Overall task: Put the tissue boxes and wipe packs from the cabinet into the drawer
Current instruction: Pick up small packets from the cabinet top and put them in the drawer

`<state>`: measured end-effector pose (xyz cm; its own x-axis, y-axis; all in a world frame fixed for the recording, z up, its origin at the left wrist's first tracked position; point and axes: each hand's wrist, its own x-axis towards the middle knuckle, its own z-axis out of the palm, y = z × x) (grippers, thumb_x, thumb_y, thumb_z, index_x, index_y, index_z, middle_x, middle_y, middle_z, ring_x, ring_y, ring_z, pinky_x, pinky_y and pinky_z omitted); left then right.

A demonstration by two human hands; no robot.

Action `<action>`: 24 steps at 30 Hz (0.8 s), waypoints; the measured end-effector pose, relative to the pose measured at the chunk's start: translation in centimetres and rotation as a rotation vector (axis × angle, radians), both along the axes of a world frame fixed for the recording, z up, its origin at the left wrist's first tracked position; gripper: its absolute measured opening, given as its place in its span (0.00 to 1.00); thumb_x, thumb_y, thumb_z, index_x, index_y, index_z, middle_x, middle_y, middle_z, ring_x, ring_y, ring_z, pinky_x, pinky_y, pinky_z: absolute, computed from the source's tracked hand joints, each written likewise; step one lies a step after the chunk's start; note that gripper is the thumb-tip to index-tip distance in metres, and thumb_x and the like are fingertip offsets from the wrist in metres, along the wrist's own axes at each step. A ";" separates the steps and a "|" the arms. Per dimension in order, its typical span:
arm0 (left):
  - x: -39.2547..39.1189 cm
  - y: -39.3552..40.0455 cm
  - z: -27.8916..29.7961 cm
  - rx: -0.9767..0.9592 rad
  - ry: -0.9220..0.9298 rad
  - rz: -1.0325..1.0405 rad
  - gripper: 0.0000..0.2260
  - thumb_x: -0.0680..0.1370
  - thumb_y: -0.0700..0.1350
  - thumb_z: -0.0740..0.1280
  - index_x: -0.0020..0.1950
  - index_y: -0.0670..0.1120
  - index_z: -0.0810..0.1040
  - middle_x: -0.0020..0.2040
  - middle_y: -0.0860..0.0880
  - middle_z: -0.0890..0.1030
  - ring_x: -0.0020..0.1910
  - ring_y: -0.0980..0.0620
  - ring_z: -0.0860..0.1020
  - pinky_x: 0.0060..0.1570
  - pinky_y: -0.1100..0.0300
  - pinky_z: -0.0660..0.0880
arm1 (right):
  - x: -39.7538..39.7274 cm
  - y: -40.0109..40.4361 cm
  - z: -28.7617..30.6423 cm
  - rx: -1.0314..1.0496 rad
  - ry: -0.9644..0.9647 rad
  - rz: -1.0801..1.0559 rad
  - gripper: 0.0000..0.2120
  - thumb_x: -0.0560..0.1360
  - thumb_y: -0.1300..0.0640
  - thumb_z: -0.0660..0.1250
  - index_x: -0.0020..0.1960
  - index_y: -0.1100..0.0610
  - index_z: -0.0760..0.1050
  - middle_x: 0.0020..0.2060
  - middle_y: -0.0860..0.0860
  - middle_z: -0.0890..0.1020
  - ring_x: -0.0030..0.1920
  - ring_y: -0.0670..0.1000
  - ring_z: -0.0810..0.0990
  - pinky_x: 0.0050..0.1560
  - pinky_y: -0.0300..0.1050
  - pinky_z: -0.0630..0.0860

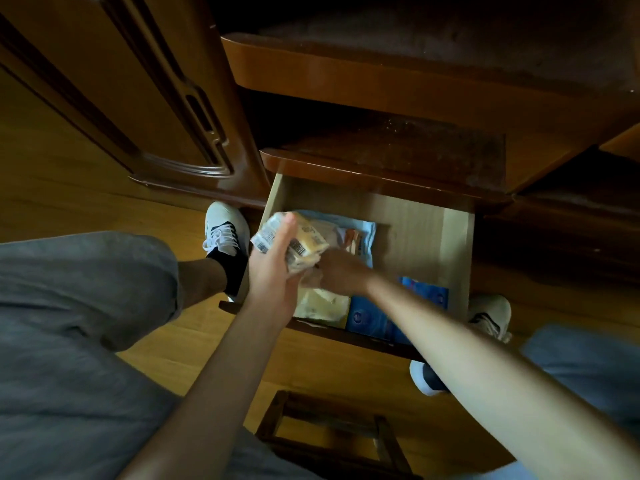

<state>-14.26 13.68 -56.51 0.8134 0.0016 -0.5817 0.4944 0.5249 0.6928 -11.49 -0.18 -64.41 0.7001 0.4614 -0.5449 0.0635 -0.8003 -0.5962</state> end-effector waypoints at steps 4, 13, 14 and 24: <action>-1.0 -0.5 -0.5 0.011 0.038 -0.073 0.32 0.72 0.51 0.75 0.70 0.36 0.72 0.66 0.32 0.77 0.61 0.35 0.80 0.64 0.42 0.76 | -0.7 -1.3 1.8 0.245 0.081 -0.182 0.21 0.77 0.57 0.72 0.69 0.50 0.75 0.60 0.47 0.80 0.61 0.51 0.79 0.65 0.54 0.76; -1.7 -2.4 -1.0 -0.289 0.191 -0.543 0.24 0.77 0.60 0.70 0.65 0.44 0.81 0.58 0.44 0.84 0.55 0.48 0.83 0.54 0.54 0.81 | -1.6 -9.2 7.6 0.514 0.309 -0.310 0.24 0.77 0.44 0.68 0.73 0.36 0.71 0.71 0.39 0.75 0.69 0.40 0.73 0.70 0.44 0.66; -1.8 -2.7 -1.0 -0.331 0.193 -0.569 0.27 0.77 0.62 0.68 0.67 0.44 0.80 0.59 0.43 0.84 0.56 0.48 0.83 0.52 0.56 0.81 | -1.7 -9.3 8.0 0.481 0.349 -0.286 0.23 0.76 0.44 0.69 0.71 0.36 0.72 0.70 0.40 0.75 0.68 0.41 0.74 0.70 0.44 0.67; -2.0 -5.5 -2.2 -0.216 0.197 -0.427 0.29 0.80 0.66 0.58 0.68 0.46 0.79 0.59 0.42 0.84 0.59 0.44 0.84 0.51 0.48 0.81 | -3.2 -11.3 8.4 0.431 0.242 -0.389 0.36 0.70 0.42 0.77 0.74 0.47 0.69 0.65 0.49 0.78 0.63 0.49 0.79 0.63 0.50 0.78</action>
